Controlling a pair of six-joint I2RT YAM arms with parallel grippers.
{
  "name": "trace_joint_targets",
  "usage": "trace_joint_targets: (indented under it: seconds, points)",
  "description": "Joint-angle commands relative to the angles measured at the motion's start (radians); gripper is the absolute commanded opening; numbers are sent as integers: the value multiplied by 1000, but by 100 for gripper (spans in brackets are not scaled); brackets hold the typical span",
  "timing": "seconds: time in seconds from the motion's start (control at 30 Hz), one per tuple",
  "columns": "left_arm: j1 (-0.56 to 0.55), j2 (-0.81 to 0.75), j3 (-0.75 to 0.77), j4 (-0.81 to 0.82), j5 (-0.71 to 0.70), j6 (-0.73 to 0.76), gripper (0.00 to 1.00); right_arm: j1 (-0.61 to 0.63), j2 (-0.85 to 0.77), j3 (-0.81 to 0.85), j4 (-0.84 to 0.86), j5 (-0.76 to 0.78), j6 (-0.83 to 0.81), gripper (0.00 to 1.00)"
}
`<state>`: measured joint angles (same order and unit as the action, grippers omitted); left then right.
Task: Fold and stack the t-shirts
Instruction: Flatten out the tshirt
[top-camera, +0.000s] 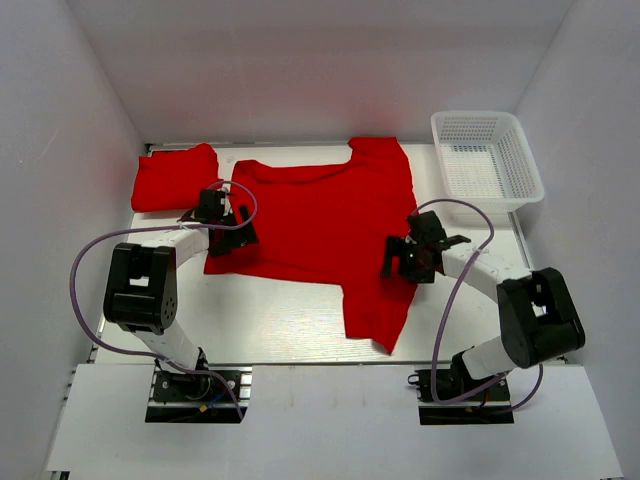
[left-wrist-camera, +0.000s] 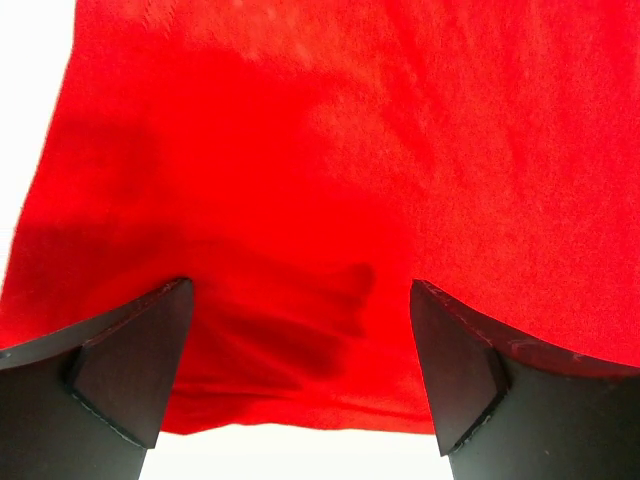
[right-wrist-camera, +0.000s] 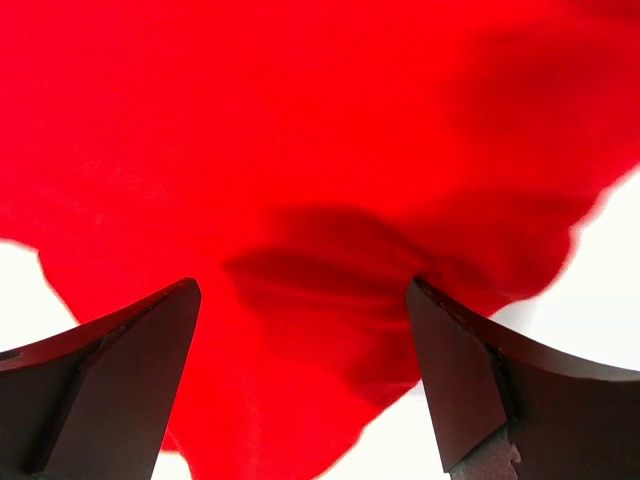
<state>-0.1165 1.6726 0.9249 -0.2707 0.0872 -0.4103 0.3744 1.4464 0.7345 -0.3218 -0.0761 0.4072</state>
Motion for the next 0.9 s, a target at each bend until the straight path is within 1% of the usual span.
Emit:
trace_joint_targets:
  seconds: [0.0,0.1,0.23,0.3,0.33,0.37,0.4,0.47,0.5,0.57,0.6,0.67,0.7,0.77,0.83,0.87]
  points:
    - [6,62,-9,-13,8,-7,100,-51,69,25,-97,260,27,90]
    - [6,84,0,-13,31,-7,100,-84,106,75,-99,285,10,90]
    - [-3,93,0,-13,81,-7,100,-127,124,115,-100,321,-59,90]
    - [-12,81,0,-51,92,-7,100,-149,132,140,-106,334,-80,90]
    - [-12,49,0,-64,115,2,100,-150,132,147,-112,326,-102,90]
    - [-12,27,-11,-91,129,2,100,-152,128,163,-118,265,-149,90]
    - [-12,1,-11,-105,158,2,100,-150,117,175,-125,244,-169,90]
    - [-12,-65,-24,-139,158,2,100,-146,88,186,-158,182,-218,90]
    - [-12,-133,-24,-191,126,-11,100,-144,60,187,-171,171,-225,90]
    - [-12,-201,-24,-244,91,-33,100,-143,0,186,-200,148,-241,90]
    - [-12,-264,-24,-304,48,-42,100,-144,-76,181,-204,148,-239,90]
    - [-2,-318,-37,-366,17,-88,100,-143,-125,164,-214,134,-226,90]
    - [-2,-342,-55,-404,-7,-97,100,-140,-202,148,-214,131,-211,90]
    - [-2,-404,-70,-439,-62,-151,100,-141,-239,125,-221,110,-194,90]
    - [9,-431,-89,-463,-127,-203,100,-141,-288,112,-252,99,-176,90]
    - [9,-441,-103,-473,-156,-203,100,-146,-305,102,-261,90,-165,90]
